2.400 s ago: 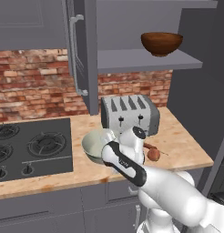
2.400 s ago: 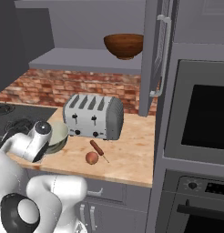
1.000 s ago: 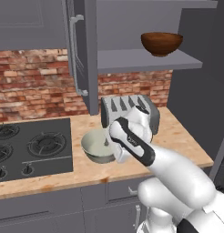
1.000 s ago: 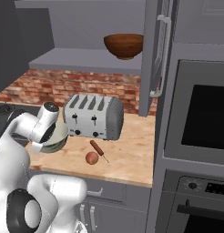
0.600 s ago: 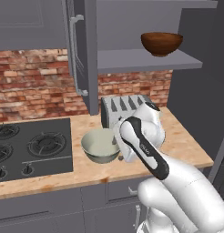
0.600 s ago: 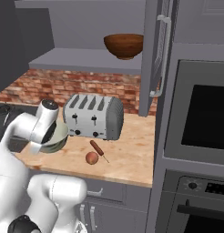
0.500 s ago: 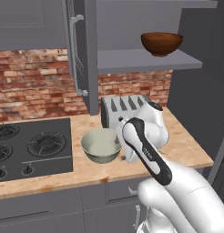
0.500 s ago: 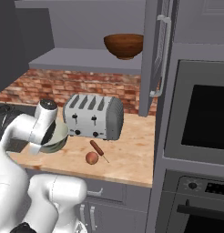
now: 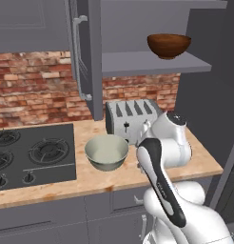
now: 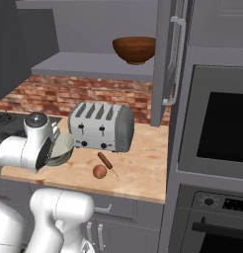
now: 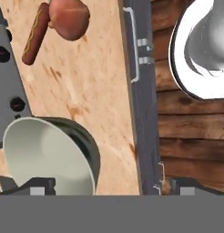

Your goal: Pick both bowls and place them on the counter. Then place the hot dog in one bowl and place the onion in the other bowl.

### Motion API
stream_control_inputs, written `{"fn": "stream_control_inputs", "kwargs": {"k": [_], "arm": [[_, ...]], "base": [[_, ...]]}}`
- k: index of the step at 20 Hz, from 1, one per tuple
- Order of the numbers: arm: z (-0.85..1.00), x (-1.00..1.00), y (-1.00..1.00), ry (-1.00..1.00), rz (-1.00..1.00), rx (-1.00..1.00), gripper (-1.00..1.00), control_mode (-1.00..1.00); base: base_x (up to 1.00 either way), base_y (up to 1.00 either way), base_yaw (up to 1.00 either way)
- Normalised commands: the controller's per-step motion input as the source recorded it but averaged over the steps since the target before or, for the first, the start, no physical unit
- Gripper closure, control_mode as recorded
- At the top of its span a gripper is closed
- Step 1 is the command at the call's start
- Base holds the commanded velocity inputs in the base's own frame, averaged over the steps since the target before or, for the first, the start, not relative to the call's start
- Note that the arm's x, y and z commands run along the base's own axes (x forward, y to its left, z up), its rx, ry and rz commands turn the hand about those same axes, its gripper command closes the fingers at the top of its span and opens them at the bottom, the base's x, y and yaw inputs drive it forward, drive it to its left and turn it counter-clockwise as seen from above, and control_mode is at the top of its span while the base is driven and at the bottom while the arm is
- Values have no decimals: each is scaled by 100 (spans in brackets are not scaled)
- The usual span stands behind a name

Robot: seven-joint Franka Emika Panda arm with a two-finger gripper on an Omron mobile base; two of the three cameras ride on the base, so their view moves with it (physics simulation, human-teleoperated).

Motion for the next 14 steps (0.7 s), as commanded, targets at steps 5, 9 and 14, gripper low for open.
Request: {"fn": "stream_control_inputs", "kwargs": {"k": [5,9,14], "arm": [[47,-21,-35,0,-7,-4,-100,-100],[53,-16,-34,0,0,-13,-100,-100],[54,-20,-28,0,0,-13,-100,-100]], "base": [[0,0,0],[0,0,0],[0,0,0]]}}
